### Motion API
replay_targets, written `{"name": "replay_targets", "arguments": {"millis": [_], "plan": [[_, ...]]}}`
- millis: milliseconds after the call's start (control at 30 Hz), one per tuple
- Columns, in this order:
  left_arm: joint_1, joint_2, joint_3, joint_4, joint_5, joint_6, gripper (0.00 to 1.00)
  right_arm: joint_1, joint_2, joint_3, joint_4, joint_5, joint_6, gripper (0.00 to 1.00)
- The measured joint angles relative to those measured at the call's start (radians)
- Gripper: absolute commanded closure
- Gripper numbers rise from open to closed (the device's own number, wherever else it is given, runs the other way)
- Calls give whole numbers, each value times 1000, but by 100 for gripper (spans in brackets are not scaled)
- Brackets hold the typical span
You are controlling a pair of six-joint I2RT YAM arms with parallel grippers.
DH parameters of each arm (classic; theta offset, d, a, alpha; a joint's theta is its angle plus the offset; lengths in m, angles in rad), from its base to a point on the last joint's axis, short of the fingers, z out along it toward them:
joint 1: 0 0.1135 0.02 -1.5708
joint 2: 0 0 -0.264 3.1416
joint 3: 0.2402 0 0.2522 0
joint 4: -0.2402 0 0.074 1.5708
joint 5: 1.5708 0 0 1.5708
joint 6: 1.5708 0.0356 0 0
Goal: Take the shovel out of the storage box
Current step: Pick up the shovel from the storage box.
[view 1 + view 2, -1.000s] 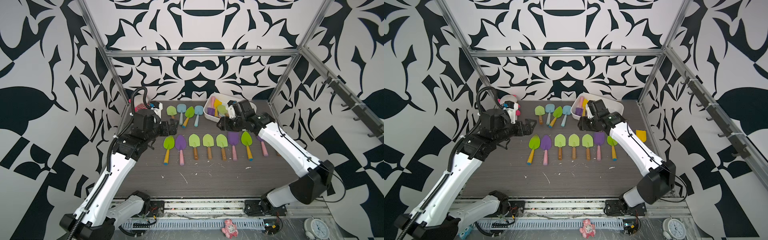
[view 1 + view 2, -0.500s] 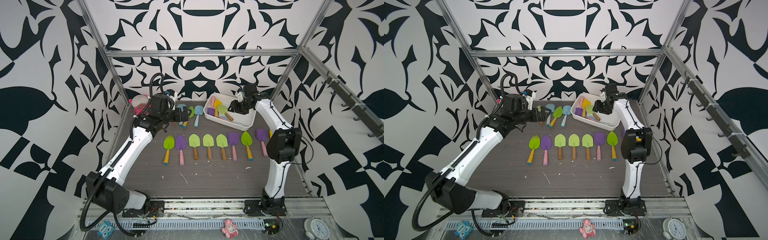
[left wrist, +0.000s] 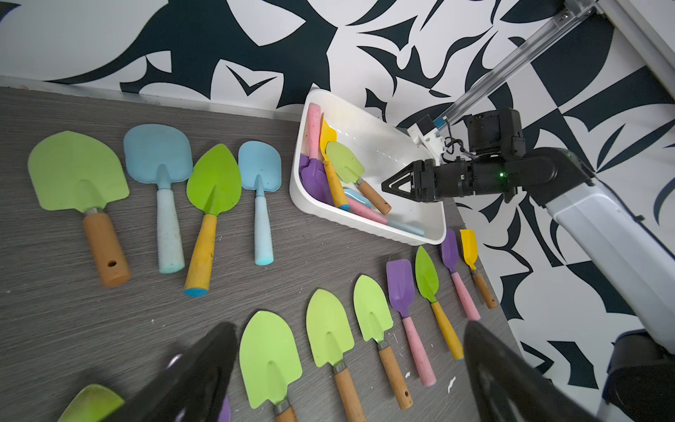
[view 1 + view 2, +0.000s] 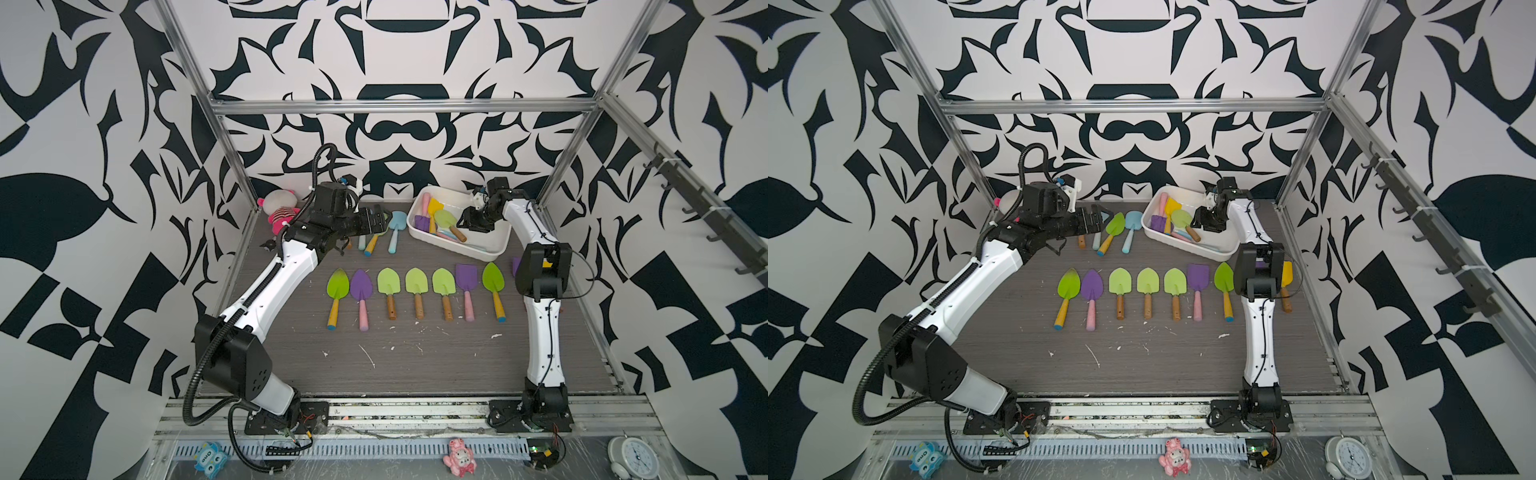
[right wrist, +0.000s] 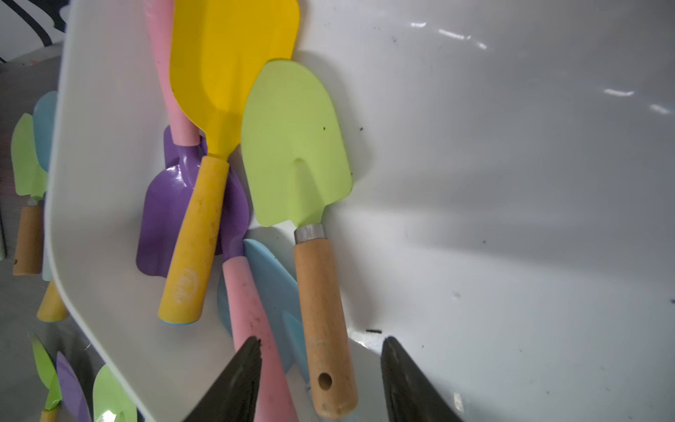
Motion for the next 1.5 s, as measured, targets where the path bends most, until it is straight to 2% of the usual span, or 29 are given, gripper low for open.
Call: {"name": "replay_targets", "arguments": {"millis": [533,667,800,1100,1167,1233,1500], "plan": [[-3,55,30,14,17,-21,1,-7,81,29,-6,-48,-24,51],[-3,57,30,14,19,-22,1,-7,81,29,-6,-53,-33,57],[-3,61,36,15,21,-22,1,-7,81,26,-3,-61,-40,59],[-3,90,81,15,26,-21,1,-7,81,1,0,-75,-51,54],[-3,94,87,15,27,-21,1,-7,81,1,1,-75,-53,59],[-3,98,92,15,30,-21,1,-7,81,1,0,-76,-56,69],[-3,119,100,15,50,-23,1,-6,76,-14,12,-72,-67,88]]}}
